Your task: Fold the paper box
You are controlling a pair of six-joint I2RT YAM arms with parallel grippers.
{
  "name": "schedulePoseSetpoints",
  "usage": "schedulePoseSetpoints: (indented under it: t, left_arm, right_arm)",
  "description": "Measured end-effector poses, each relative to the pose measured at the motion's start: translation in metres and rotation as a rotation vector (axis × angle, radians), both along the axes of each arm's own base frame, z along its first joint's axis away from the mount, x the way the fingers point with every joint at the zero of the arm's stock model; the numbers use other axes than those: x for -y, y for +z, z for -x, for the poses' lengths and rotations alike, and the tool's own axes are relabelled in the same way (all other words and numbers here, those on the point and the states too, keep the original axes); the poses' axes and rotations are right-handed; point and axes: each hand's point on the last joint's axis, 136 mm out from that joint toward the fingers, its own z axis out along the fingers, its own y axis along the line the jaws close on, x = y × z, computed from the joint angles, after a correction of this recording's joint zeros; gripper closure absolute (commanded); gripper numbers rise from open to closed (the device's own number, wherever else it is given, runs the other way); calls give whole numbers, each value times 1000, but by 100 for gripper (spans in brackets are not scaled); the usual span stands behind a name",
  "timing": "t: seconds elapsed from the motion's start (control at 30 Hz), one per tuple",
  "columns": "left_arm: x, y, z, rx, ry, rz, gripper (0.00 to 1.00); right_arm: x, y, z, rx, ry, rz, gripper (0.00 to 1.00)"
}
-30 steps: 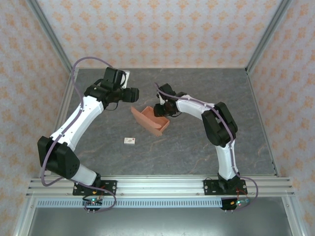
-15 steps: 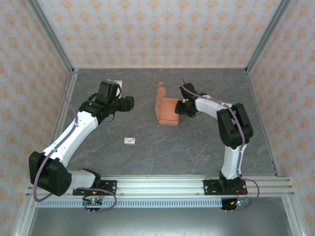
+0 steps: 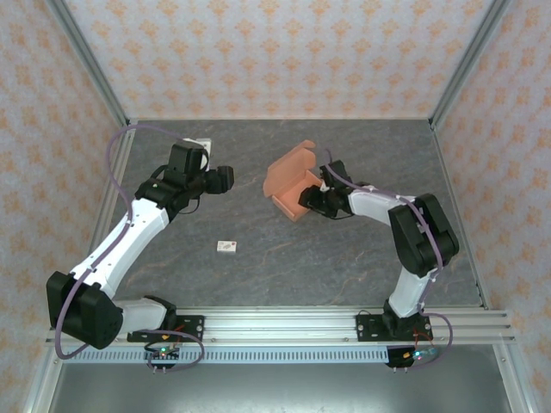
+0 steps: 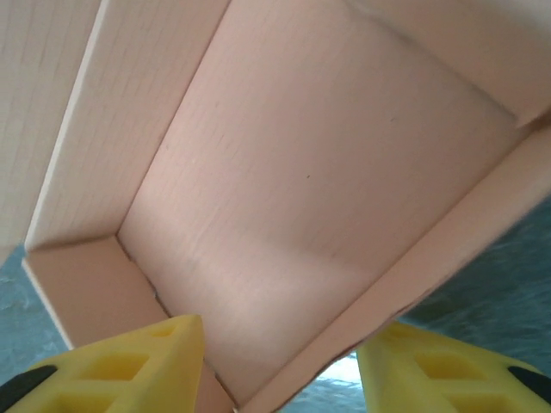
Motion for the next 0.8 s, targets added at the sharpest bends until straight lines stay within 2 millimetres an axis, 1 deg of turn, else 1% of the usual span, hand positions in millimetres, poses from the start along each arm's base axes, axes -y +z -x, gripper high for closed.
schedulePoseSetpoints:
  t: [0.17,0.33,0.4,0.47,0.53,0.57,0.67,0.73,0.8]
  left_arm:
    - [-3,-3,0,0,11,-10,28]
    - [-10,-18,0,-10,48,-34,27]
    - [-13,-26,2,-19,68,-36,27]
    - [-15,-37,6,-31,82,-27,26]
    - [-18,-50,14,-48,99,-15,26]
    - [-20,-55,18,-56,107,-10,25]
    - [-33,-64,27,-67,160,22,24]
    - [-48,-63,29,-61,217,57,24]
    - [-64,-57,29,-42,282,102,24]
  right_arm:
    - [-33,2,14,10,36,-64,47]
    - [-68,15,22,52,87,-127,46]
    - [-75,17,25,65,106,-131,45]
    - [-77,20,32,94,138,-111,44]
    - [-79,28,47,142,207,-59,42]
    - [-83,34,55,172,254,-38,41]
    - [-114,52,88,285,470,26,38]
    - [-137,59,107,352,613,51,35]
    - [-155,62,120,410,733,68,33]
